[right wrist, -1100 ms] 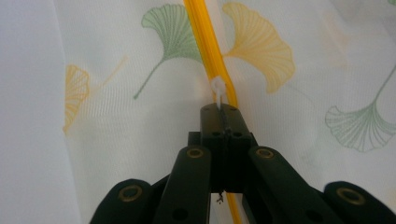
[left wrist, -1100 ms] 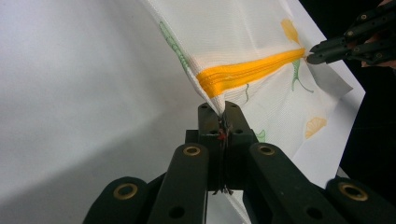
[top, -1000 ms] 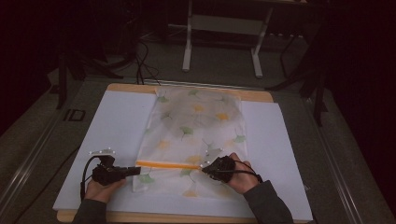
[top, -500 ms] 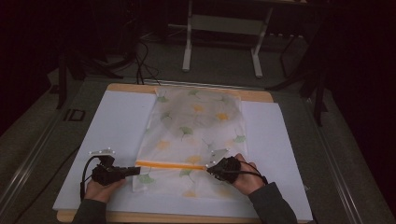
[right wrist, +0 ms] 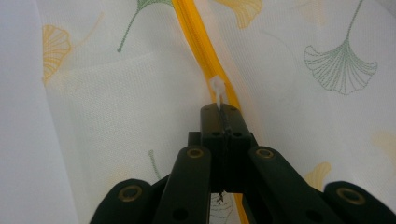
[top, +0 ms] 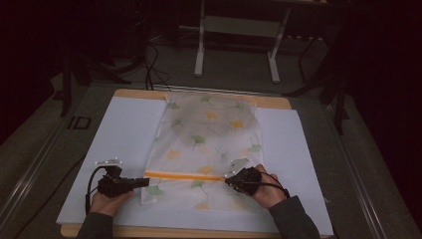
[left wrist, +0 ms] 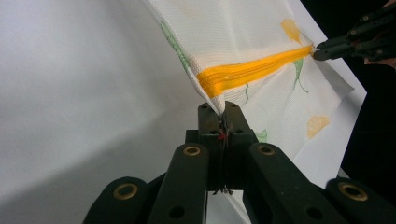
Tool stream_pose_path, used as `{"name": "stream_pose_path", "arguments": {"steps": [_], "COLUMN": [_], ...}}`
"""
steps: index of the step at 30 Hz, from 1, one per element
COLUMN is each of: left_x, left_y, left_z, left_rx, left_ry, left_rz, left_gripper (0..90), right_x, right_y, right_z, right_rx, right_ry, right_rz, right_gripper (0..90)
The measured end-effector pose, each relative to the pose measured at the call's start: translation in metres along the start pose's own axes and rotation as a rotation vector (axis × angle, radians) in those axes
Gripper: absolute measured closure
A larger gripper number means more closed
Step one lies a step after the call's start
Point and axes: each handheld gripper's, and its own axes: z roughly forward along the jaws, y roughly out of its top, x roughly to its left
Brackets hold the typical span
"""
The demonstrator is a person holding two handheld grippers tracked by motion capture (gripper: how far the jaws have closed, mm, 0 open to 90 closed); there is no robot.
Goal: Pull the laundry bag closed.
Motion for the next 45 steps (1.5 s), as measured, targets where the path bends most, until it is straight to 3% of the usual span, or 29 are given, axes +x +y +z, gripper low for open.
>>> {"name": "stream_pose_path", "arguments": {"steps": [13,26,36,45], "left_x": [0.000,0.000,0.000,0.000], "left_y": [0.000,0.000,0.000,-0.001], "left_z": [0.000,0.000,0.000,0.000], "left_rx": [-0.001,0.000,0.000,0.002], "left_ry": [-0.003,0.002,-0.001,0.001], "left_rz": [0.001,0.001,-0.001,-0.002], "left_gripper": [89.1,89.1,89.1,89.1], "right_x": [-0.002,-0.010,-0.015,-0.021], "right_y": [-0.002,-0.016,-0.033,-0.059], "right_z": [-0.002,-0.009,-0.020,-0.032], "right_rx": [-0.005,-0.005,0.005,0.024], "right_ry": [-0.010,-0.023,-0.039,-0.049], "right_rz": [0.006,0.042,0.077,0.131], "right_gripper": [90.0,90.0,90.0,90.0]}}
